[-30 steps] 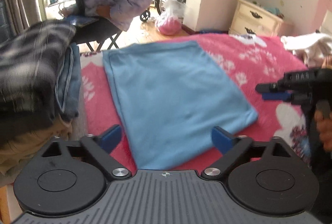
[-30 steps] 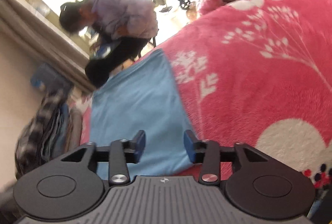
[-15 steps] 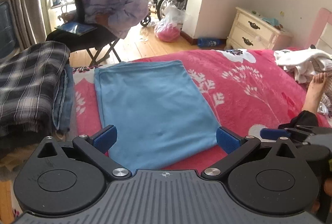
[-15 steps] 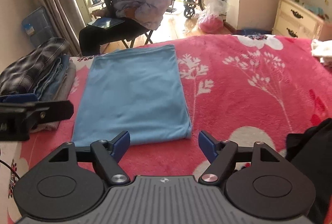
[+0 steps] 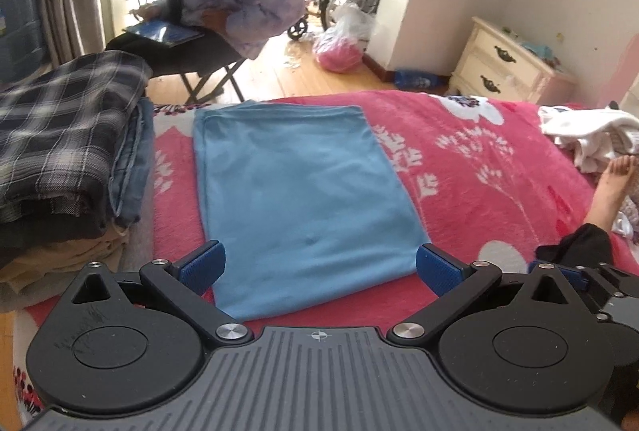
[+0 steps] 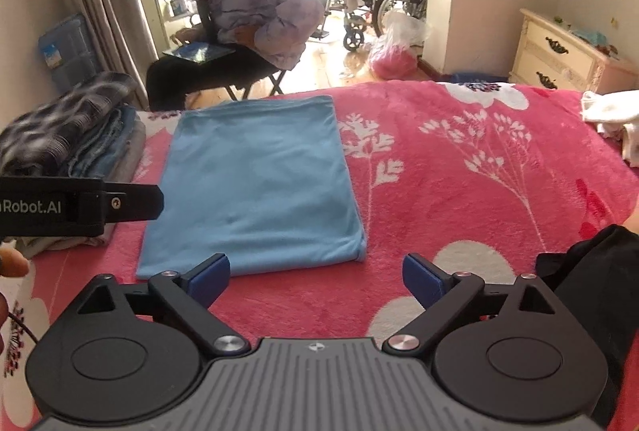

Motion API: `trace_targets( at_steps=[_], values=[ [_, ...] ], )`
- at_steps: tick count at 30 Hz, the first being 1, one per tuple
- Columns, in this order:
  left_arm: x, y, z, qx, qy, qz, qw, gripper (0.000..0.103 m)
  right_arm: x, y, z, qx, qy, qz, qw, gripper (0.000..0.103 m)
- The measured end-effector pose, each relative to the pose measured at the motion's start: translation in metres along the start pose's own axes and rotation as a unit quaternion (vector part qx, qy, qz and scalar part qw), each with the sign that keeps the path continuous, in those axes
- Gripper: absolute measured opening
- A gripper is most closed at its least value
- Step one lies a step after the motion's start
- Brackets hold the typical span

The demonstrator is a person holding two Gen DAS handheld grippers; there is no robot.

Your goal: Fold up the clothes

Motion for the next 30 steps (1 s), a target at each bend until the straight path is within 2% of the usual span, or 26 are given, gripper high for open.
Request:
trace_targets(
  at_steps=[10, 18, 30],
  values=[
    [-0.001, 0.000, -0.003, 0.000, -0.006, 0.025, 0.9997, 0.103, -0.003, 0.007, -0.005, -0.003, -0.003, -0.009, 1.000, 0.096],
    [-0.004, 0.009, -0.004, -0.016, -0.022, 0.044, 0.9987, 0.103, -0.005, 0.019, -0.005, -0.009, 0.008, 0.016, 1.000, 0.096],
    [-0.004, 0.018, -0.009, -0.029, -0.017, 0.073, 0.9968, 0.103, -0.019, 0.025, -0.013, -0.024, -0.040, 0.026, 0.999, 0.096]
  ],
)
Point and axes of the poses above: each gripper's, at about its wrist camera, not at the fingertips, and y roughly the way its jaws point, x to its right, z to its top, the point moved 1 cm from there along y, roughly the way its jaws point, and after that the axes turned 4 degrees about y, right-handed, at the moved point
